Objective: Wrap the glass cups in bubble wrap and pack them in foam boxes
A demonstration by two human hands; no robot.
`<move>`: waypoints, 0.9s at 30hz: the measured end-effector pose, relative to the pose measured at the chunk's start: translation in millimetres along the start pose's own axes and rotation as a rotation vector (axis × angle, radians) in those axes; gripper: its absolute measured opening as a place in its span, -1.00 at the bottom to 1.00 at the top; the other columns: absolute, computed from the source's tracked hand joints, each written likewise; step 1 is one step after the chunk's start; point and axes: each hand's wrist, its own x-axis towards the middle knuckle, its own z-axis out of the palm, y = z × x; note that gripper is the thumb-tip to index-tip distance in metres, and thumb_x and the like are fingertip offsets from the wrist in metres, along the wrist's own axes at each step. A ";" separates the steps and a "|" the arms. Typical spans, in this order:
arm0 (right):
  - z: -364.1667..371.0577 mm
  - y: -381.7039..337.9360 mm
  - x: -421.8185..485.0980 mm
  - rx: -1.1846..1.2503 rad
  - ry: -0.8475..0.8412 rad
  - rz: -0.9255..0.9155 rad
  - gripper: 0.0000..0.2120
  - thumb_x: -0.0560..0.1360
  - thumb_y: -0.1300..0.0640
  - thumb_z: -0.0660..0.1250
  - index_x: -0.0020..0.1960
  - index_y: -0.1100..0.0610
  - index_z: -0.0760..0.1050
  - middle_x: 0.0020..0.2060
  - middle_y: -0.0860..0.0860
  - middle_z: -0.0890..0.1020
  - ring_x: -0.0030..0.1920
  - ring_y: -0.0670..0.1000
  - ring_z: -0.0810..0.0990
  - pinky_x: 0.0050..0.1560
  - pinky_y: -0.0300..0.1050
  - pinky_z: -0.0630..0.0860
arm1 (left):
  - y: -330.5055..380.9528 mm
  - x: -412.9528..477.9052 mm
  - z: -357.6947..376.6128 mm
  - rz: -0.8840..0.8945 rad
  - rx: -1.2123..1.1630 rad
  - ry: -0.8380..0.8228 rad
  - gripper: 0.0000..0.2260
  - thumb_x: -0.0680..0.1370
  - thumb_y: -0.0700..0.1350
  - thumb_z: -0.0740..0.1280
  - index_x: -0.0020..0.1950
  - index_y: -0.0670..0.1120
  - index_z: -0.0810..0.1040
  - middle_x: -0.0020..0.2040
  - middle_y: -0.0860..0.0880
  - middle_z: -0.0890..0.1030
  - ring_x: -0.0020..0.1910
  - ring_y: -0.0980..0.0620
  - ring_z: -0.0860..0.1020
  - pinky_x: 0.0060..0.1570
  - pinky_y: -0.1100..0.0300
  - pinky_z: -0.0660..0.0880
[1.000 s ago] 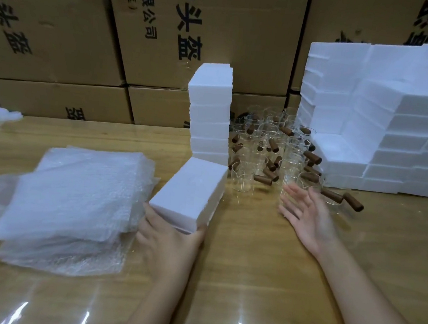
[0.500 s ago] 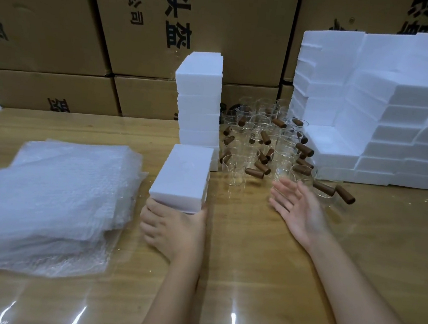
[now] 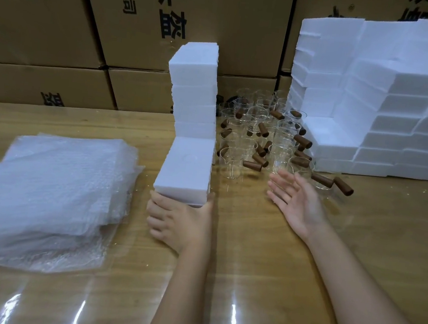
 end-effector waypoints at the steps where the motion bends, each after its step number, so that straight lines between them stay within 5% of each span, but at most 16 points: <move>1: -0.2 -0.1 0.3 0.001 0.000 0.001 -0.69 0.52 -0.01 0.23 0.15 0.15 0.53 0.20 0.16 0.58 0.25 0.12 0.53 0.21 0.03 0.47 | -1.1 0.0 -2.9 0.007 -0.007 -0.034 0.20 0.21 0.39 0.45 0.53 -0.24 -0.08 0.45 -0.21 0.18 0.32 -0.22 0.26 0.29 -0.09 0.19; 4: 0.0 0.0 0.1 0.000 -0.003 0.005 -0.66 0.49 -0.02 0.25 0.16 0.15 0.53 0.21 0.17 0.58 0.24 0.13 0.54 0.21 0.02 0.47 | -17.9 9.4 -16.2 0.090 -0.036 -0.144 0.21 0.22 0.32 0.50 0.55 -0.19 -0.15 0.47 -0.19 0.16 0.42 -0.20 0.19 0.36 -0.09 0.17; 7: -0.3 -0.3 -0.7 -0.010 -0.009 -0.002 -0.63 0.46 -0.02 0.27 0.18 0.16 0.53 0.21 0.17 0.57 0.24 0.12 0.54 0.21 0.02 0.47 | -43.5 36.3 -32.7 0.197 -0.167 -0.347 -0.05 0.33 0.05 0.54 0.54 -0.12 0.06 0.42 -0.16 0.30 0.40 -0.16 0.28 0.37 -0.09 0.28; 10: 0.2 0.0 -1.4 -0.021 -0.015 -0.006 -0.64 0.46 -0.01 0.27 0.17 0.15 0.53 0.21 0.18 0.57 0.25 0.13 0.53 0.23 0.03 0.46 | -58.5 55.9 -41.0 0.312 -0.148 -0.411 -0.60 0.43 -0.06 0.47 0.22 -0.08 0.47 0.12 -0.06 0.56 0.12 -0.07 0.54 0.05 0.00 0.51; 12: -1.0 0.0 -1.6 -0.022 -0.016 -0.007 -0.65 0.46 0.00 0.27 0.16 0.15 0.53 0.22 0.18 0.57 0.25 0.14 0.53 0.24 0.03 0.45 | -60.8 59.8 -39.2 0.391 -0.110 -0.365 -0.84 0.46 -0.07 0.43 -0.03 -0.05 0.51 -0.09 0.01 0.57 -0.08 0.03 0.57 -0.25 0.18 0.45; 21: 0.6 1.2 -2.2 -0.096 -0.036 -0.022 -0.67 0.45 0.05 0.26 0.16 0.16 0.52 0.14 0.16 0.60 0.22 0.13 0.55 0.25 0.02 0.44 | -64.2 65.8 -33.8 0.504 -0.149 -0.335 -0.74 0.43 -0.02 0.48 0.05 0.10 0.49 -0.15 0.25 0.48 -0.16 0.41 0.46 -0.37 0.42 0.26; 24: -0.1 0.9 -0.6 -0.089 -0.040 -0.014 -0.68 0.47 0.05 0.25 0.16 0.15 0.52 0.09 0.14 0.62 0.17 0.09 0.59 0.21 -0.02 0.48 | -61.8 67.3 -37.1 0.495 -0.157 -0.350 -0.72 0.42 -0.02 0.49 0.06 0.08 0.50 -0.12 0.20 0.52 -0.21 0.29 0.49 -0.34 0.39 0.29; 27: -2.2 3.8 0.4 -0.125 0.009 -0.023 -0.75 0.53 0.03 0.21 0.08 0.15 0.53 -0.08 0.07 0.65 0.03 0.03 0.62 0.10 -0.08 0.52 | -60.9 61.6 -41.6 0.430 -0.209 -0.267 -0.48 0.39 -0.05 0.53 0.25 -0.10 0.39 0.10 0.04 0.43 -0.09 0.12 0.45 -0.16 0.26 0.36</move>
